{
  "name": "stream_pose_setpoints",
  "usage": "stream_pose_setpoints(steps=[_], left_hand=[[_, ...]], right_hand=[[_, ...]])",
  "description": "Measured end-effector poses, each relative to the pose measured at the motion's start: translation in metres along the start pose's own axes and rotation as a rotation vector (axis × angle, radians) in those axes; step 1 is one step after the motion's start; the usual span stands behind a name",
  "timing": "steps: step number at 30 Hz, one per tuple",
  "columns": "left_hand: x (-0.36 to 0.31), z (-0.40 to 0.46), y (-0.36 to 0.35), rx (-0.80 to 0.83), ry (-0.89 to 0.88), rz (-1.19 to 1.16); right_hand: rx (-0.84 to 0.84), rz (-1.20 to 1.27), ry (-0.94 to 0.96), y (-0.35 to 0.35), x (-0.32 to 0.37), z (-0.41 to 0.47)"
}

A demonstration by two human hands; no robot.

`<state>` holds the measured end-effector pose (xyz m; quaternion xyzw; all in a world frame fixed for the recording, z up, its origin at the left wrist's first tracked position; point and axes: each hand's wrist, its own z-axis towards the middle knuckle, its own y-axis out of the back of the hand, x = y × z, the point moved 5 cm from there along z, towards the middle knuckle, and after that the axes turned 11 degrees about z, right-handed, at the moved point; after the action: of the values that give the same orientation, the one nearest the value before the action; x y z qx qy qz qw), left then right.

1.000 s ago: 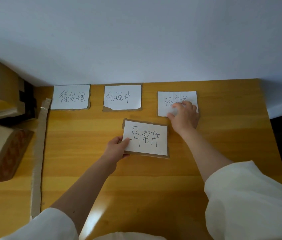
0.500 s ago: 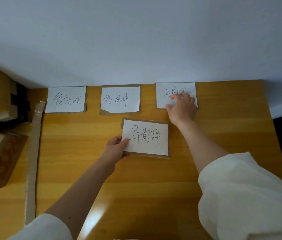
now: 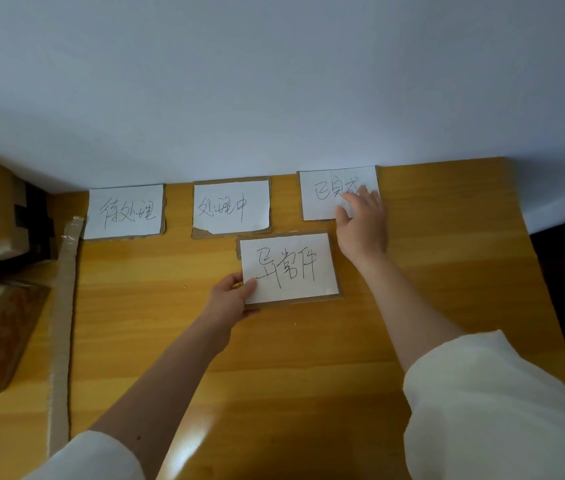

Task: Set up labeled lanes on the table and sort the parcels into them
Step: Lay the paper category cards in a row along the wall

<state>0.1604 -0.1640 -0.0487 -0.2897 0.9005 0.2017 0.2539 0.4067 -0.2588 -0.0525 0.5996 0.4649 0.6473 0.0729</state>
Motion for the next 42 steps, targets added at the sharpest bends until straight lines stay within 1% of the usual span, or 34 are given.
stream_pose_setpoints(steps=[2,4,6,8,12,13,15,18,21,27,29,30,32,33,35,36,38,40,42], left_hand=[[-0.002,-0.002,-0.002,0.01,-0.005,-0.01],[-0.004,-0.005,-0.005,0.027,-0.011,-0.02],[-0.007,-0.008,-0.011,0.057,-0.021,-0.032],[-0.011,-0.01,-0.018,0.078,-0.035,-0.041],[-0.017,-0.014,-0.038,0.138,-0.062,-0.048],[-0.018,-0.015,-0.044,0.158,-0.068,-0.042],[-0.02,-0.017,-0.058,0.184,-0.075,-0.007],[-0.021,-0.018,-0.076,0.174,-0.113,0.147],[-0.02,-0.013,-0.084,0.116,-0.198,0.323],[-0.019,-0.003,-0.093,-0.008,-0.329,0.664],[-0.022,-0.005,-0.097,-0.052,-0.388,0.809],[-0.025,-0.007,-0.1,-0.068,-0.415,0.873],[-0.028,-0.008,-0.104,-0.083,-0.434,0.954],[-0.029,-0.007,-0.105,-0.087,-0.433,0.975],[-0.03,-0.004,-0.106,-0.097,-0.426,1.006],[-0.031,-0.002,-0.106,-0.106,-0.422,1.016],[-0.032,0.002,-0.105,-0.124,-0.416,1.018],[-0.033,0.006,-0.102,-0.138,-0.402,1.011],[-0.034,0.01,-0.1,-0.153,-0.388,1.02]], right_hand=[[-0.07,0.155,-0.036,0.009,-0.004,-0.018],[-0.086,0.289,-0.113,0.015,-0.007,-0.039],[-0.063,0.428,-0.238,0.017,-0.012,-0.063],[-0.047,0.625,-0.385,0.016,-0.018,-0.087],[-0.015,1.148,-0.671,0.005,-0.031,-0.124],[-0.029,1.246,-0.716,0.005,-0.033,-0.129],[-0.105,1.315,-0.762,0.01,-0.04,-0.135],[-0.328,1.225,-0.773,0.034,-0.058,-0.136],[-0.518,1.087,-0.762,0.066,-0.08,-0.134],[-0.692,0.973,-0.748,0.11,-0.119,-0.128],[-0.717,0.885,-0.736,0.115,-0.128,-0.125],[-0.726,0.788,-0.729,0.116,-0.132,-0.124],[-0.709,0.496,-0.717,0.117,-0.135,-0.123],[-0.676,0.356,-0.682,0.116,-0.133,-0.123],[-0.546,0.166,-0.551,0.107,-0.124,-0.119],[-0.465,0.102,-0.495,0.099,-0.12,-0.117],[-0.335,0.011,-0.447,0.084,-0.116,-0.114],[-0.28,-0.035,-0.431,0.074,-0.118,-0.11],[-0.281,-0.043,-0.425,0.075,-0.118,-0.101]])
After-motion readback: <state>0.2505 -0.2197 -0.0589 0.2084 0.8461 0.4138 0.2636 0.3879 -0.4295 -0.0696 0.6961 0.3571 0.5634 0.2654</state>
